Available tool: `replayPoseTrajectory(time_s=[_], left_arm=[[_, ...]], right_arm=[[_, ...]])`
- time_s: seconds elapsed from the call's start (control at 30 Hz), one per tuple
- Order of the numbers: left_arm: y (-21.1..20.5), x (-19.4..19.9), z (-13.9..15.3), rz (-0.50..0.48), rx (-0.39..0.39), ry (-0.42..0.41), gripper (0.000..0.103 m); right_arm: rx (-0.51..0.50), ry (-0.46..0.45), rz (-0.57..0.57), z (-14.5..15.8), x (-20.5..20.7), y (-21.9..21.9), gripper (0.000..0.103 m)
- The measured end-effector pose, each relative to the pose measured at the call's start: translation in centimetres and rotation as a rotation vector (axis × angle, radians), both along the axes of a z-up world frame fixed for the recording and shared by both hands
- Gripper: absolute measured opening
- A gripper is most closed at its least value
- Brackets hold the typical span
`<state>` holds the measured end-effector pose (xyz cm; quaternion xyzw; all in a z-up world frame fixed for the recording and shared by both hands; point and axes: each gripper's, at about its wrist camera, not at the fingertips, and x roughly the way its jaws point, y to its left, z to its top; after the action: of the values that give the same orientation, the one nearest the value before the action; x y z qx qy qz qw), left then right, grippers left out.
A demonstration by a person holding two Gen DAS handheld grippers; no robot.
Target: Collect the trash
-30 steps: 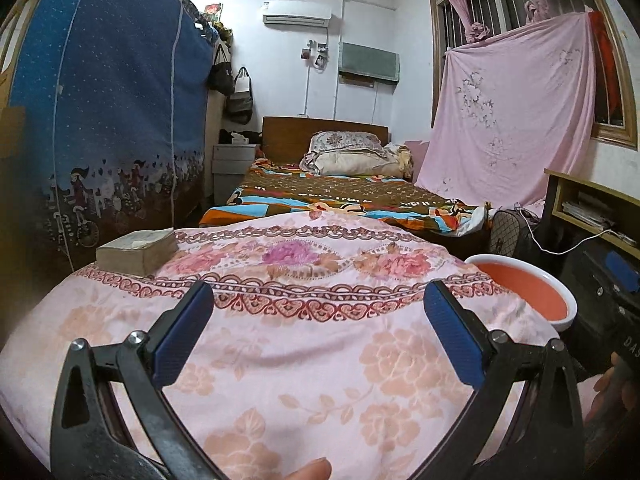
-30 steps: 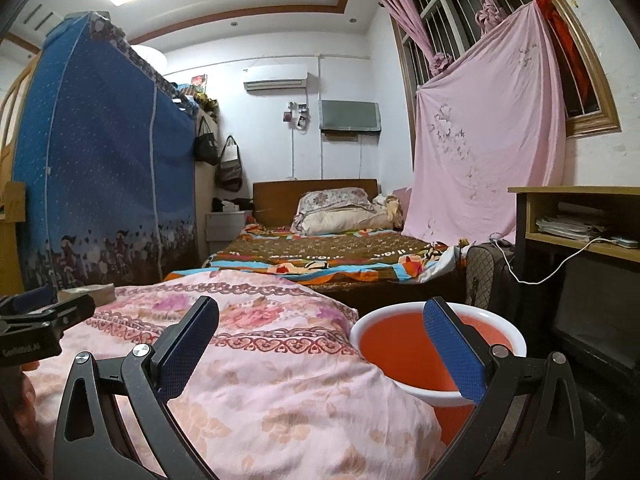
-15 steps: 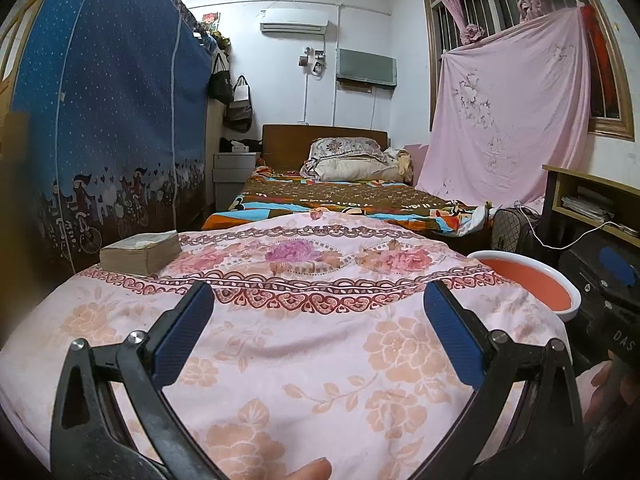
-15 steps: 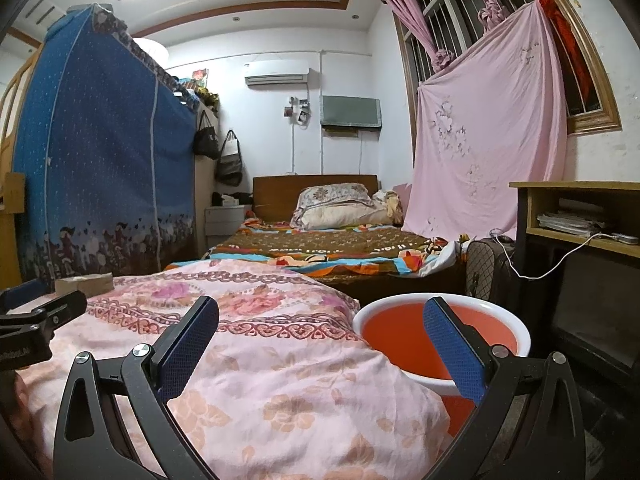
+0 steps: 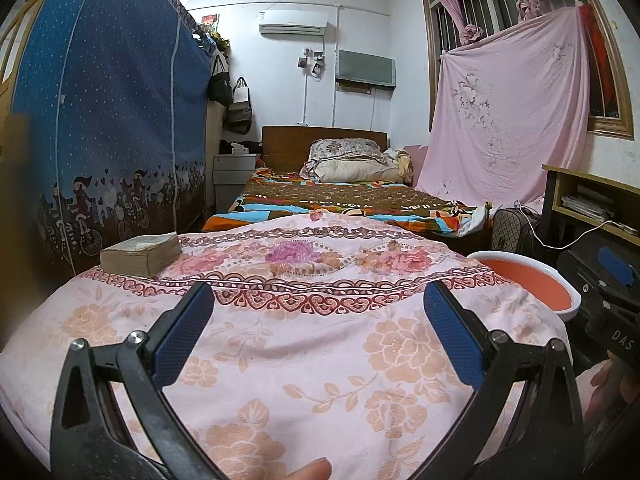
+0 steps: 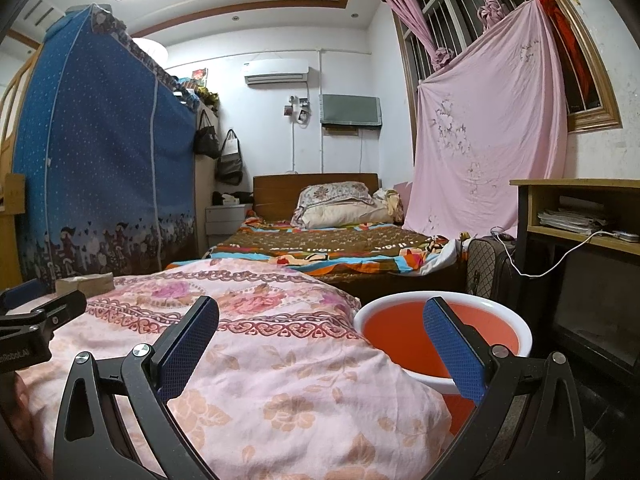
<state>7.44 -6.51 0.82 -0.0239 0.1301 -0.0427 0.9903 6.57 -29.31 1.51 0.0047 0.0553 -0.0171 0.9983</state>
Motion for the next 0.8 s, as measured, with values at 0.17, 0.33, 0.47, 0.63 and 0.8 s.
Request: replayPoseTrajectory(time_s=[0.17, 0.33, 0.47, 0.63, 0.8], left_arm=[[-0.06, 0.00, 0.06, -0.001, -0.003, 0.003, 0.091], [-0.08, 0.00, 0.07, -0.001, -0.002, 0.003, 0.091], [-0.08, -0.01, 0.06, -0.001, -0.003, 0.002, 0.091], [-0.10, -0.01, 0.06, -0.002, -0.003, 0.003, 0.091], [-0.11, 0.07, 0.06, -0.002, -0.005, 0.008, 0.091]], right_arm=[[0.000, 0.000, 0.000, 0.01, 0.01, -0.01, 0.103], [0.000, 0.001, 0.001, -0.01, 0.01, 0.01, 0.103], [0.003, 0.005, 0.001, -0.13, 0.03, 0.01, 0.103], [0.004, 0.007, 0.002, -0.19, 0.05, 0.04, 0.103], [0.005, 0.009, 0.002, -0.25, 0.03, 0.08, 0.103]])
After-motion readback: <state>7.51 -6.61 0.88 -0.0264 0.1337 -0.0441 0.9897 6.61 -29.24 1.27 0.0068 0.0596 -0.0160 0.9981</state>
